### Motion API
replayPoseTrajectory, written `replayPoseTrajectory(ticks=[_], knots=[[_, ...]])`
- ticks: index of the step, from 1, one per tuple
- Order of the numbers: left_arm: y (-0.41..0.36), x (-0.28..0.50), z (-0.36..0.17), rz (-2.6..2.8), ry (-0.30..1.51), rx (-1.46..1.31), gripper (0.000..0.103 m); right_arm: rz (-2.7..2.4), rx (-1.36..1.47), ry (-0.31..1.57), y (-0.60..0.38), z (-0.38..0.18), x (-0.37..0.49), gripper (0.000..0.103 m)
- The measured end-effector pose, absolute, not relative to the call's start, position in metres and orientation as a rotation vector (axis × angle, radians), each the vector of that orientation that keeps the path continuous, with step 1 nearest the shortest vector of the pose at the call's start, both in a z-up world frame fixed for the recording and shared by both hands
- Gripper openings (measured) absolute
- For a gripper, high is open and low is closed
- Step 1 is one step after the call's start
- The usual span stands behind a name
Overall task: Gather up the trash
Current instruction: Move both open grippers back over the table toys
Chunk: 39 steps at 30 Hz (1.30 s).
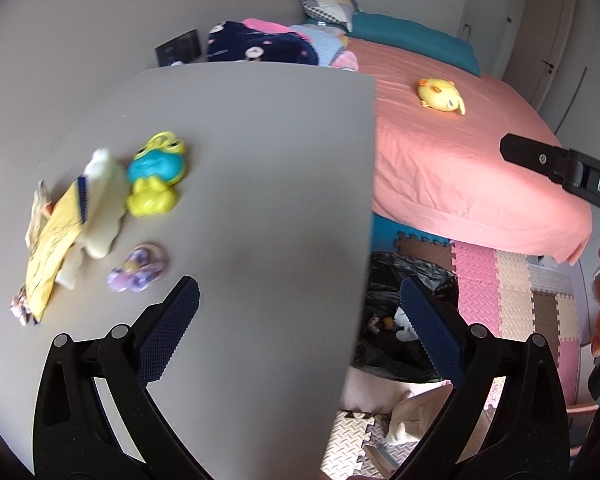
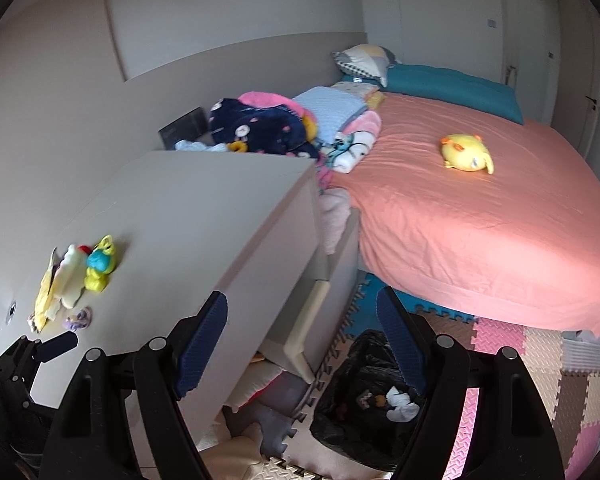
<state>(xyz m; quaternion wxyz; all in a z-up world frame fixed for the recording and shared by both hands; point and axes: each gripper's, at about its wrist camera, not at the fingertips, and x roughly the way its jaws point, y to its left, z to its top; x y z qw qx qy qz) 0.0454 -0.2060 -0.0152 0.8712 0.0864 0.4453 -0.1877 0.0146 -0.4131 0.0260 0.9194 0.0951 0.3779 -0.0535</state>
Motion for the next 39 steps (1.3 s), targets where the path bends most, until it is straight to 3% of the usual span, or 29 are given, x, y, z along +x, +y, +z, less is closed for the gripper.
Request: replayPoseTrajectory(ticks=[20,39], knots=[[-0.058,0.040,-0.008,-0.154,0.916,0.045,0.097,0.108,0.068,0.828,-0.270,0.009,0.045,0.078],[0.023,0.050,-0.013,-0.005,0.896,0.007,0.097,0.247,-0.013,0.883,-0.185,-0.014,0.069,0.077]])
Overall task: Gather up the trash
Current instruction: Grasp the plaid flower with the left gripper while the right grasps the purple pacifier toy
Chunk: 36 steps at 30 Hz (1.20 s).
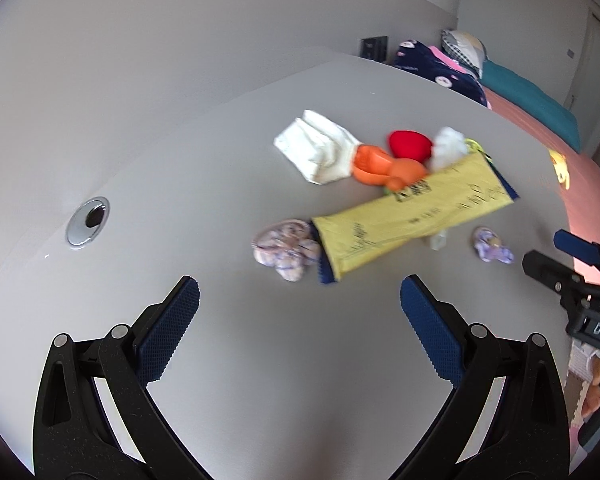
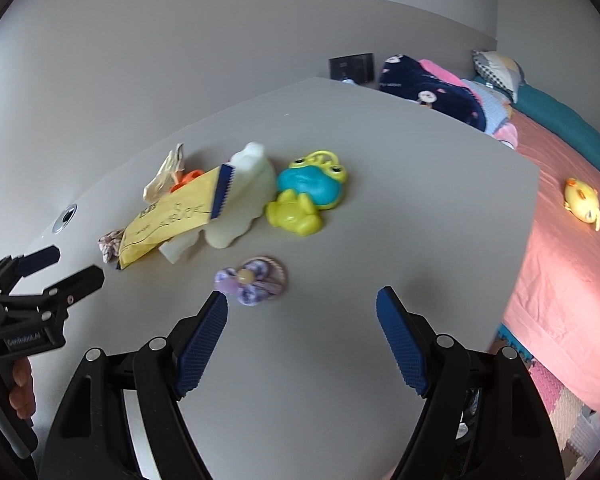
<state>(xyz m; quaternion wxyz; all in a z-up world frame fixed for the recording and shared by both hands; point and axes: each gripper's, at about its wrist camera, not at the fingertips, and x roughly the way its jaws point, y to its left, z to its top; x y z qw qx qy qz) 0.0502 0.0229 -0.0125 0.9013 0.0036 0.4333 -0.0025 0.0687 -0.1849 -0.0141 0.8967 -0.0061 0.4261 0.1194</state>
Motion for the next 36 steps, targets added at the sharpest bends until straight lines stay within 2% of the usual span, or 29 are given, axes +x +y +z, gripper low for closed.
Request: replayPoseTrajectory(ticks=[3,7,10,17,18,19,25,26,31,36], knots=[[0.033,0.054,-0.014,0.025,0.889,-0.002,0.095,0.254,-0.037,0.903,-0.174,-0.019,0.073,0.077],[0.042,0.063,-0.019,0.042,0.904,-0.028,0.084,0.252,-0.047,0.927,-0.166,-0.026,0.084,0.075],[0.044,0.069,-0.024,0.055,0.913,-0.014,0.079,0.265,-0.058,0.941,-0.160,-0.029,0.090,0.064],[0.042,0.086,-0.030,0.048,0.928,0.004,0.077,0.268,-0.102,0.944,-0.151,-0.033,0.099,0.049],[0.041,0.089,-0.031,0.048,0.929,0.009,0.076,0.268,-0.109,0.942,-0.151,-0.033,0.099,0.042],[0.040,0.091,-0.032,0.048,0.930,0.015,0.072,0.271,-0.113,0.941,-0.151,-0.032,0.099,0.037],[0.037,0.093,-0.033,0.026,0.926,0.010,0.054,0.271,-0.105,0.940,-0.157,-0.032,0.099,0.022],[0.036,0.093,-0.033,0.025,0.924,0.014,0.052,0.272,-0.102,0.941,-0.158,-0.032,0.098,0.021],[0.026,0.089,-0.033,-0.008,0.905,0.042,0.028,0.288,-0.075,0.950,-0.163,-0.031,0.094,0.019],[0.019,0.082,-0.031,-0.011,0.895,0.045,0.024,0.285,-0.051,0.944,-0.173,-0.025,0.087,0.019]])
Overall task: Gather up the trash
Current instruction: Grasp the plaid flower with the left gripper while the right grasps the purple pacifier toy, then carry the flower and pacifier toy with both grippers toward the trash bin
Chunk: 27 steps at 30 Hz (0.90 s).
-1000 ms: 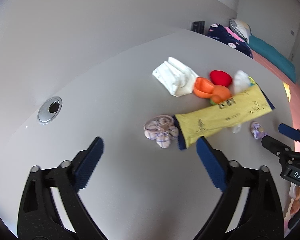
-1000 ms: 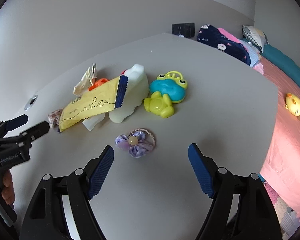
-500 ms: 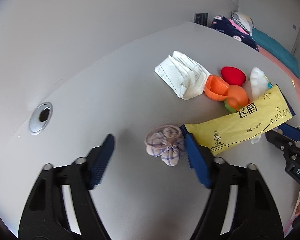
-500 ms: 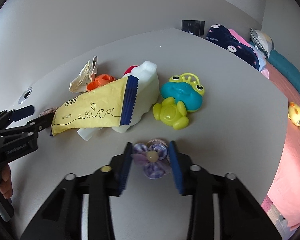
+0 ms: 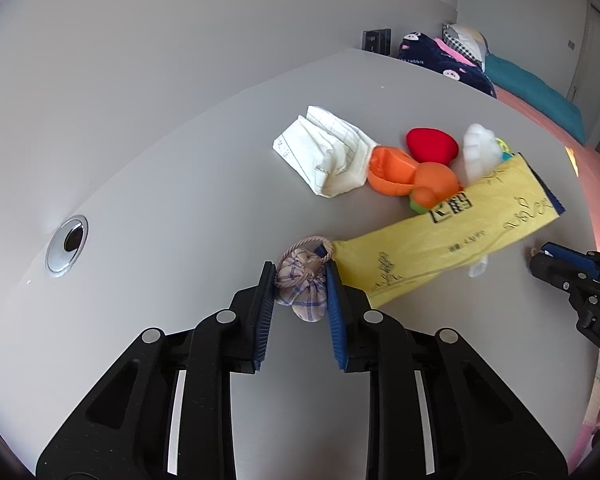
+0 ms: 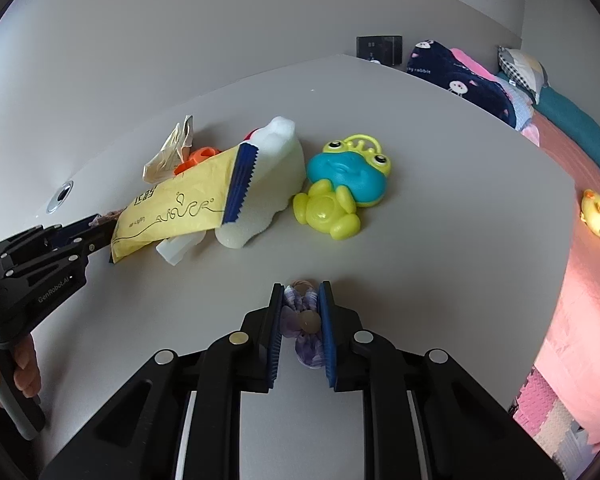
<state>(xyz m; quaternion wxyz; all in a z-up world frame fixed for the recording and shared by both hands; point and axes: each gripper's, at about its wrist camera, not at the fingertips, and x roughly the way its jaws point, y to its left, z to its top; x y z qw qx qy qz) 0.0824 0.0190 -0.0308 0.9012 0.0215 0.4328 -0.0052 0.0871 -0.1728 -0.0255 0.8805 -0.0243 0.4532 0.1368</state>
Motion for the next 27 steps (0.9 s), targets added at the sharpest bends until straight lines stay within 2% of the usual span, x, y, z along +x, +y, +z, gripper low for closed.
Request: replayPoseTrajectory(ticks=[12,27], knots=[[-0.005,0.050,-0.002,-0.029,0.827,0.054,0.024,0.238,0.032,0.883,-0.220,0.000,0.066,0.019],[-0.087,0.045,0.009,-0.148,0.807,0.094,0.024,0.145,0.093,0.837,-0.301,0.019,0.036,0.019]])
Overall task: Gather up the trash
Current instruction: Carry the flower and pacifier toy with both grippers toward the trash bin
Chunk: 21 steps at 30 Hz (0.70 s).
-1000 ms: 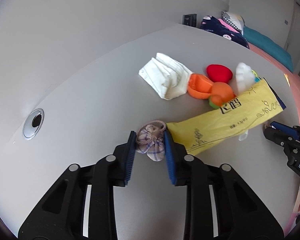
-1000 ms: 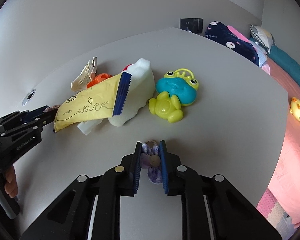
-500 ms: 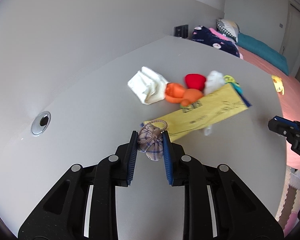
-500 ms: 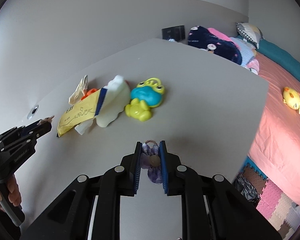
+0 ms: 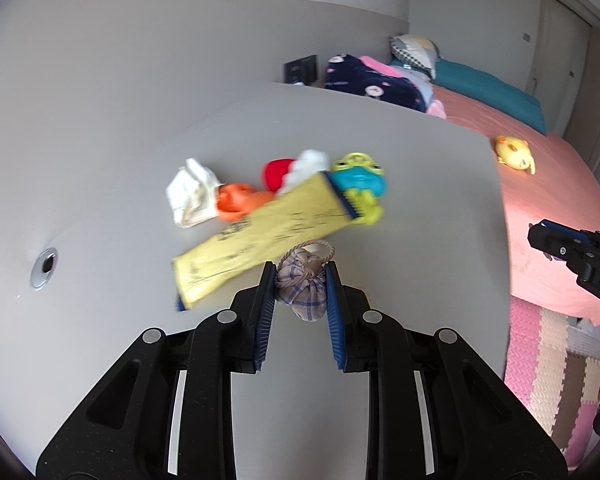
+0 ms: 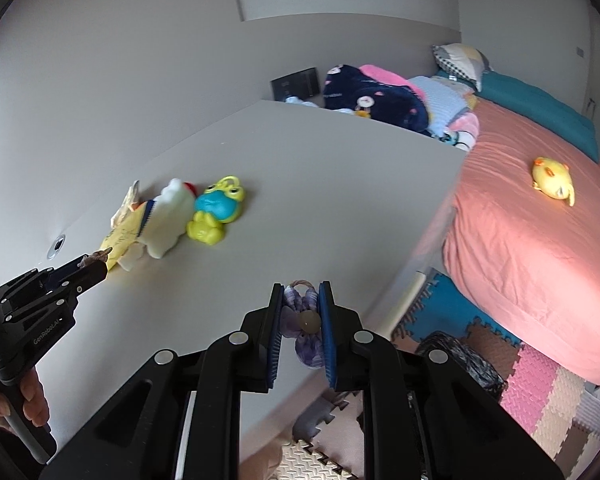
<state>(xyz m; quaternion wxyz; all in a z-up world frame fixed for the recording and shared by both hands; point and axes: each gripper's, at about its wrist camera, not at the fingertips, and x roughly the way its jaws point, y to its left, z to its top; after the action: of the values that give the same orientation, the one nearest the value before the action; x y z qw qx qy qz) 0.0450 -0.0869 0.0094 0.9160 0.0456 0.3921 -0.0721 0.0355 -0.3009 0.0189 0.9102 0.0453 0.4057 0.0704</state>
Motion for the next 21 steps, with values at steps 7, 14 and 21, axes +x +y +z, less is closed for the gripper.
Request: replayPoseTrajectory(ticks=[7,14,21], knots=[[-0.129,0.045,0.016,-0.216,0.798,0.112,0.024,0.092,0.125,0.822,-0.339,0.024,0.022,0.019],[-0.172,0.046,0.017,-0.288,0.801,0.138,0.024,0.031,0.145,0.816,-0.374,0.025,0.012,0.019],[-0.219,0.044,0.015,-0.375,0.806,0.178,0.024,-0.035,0.172,0.810,-0.409,0.026,0.000,0.019]])
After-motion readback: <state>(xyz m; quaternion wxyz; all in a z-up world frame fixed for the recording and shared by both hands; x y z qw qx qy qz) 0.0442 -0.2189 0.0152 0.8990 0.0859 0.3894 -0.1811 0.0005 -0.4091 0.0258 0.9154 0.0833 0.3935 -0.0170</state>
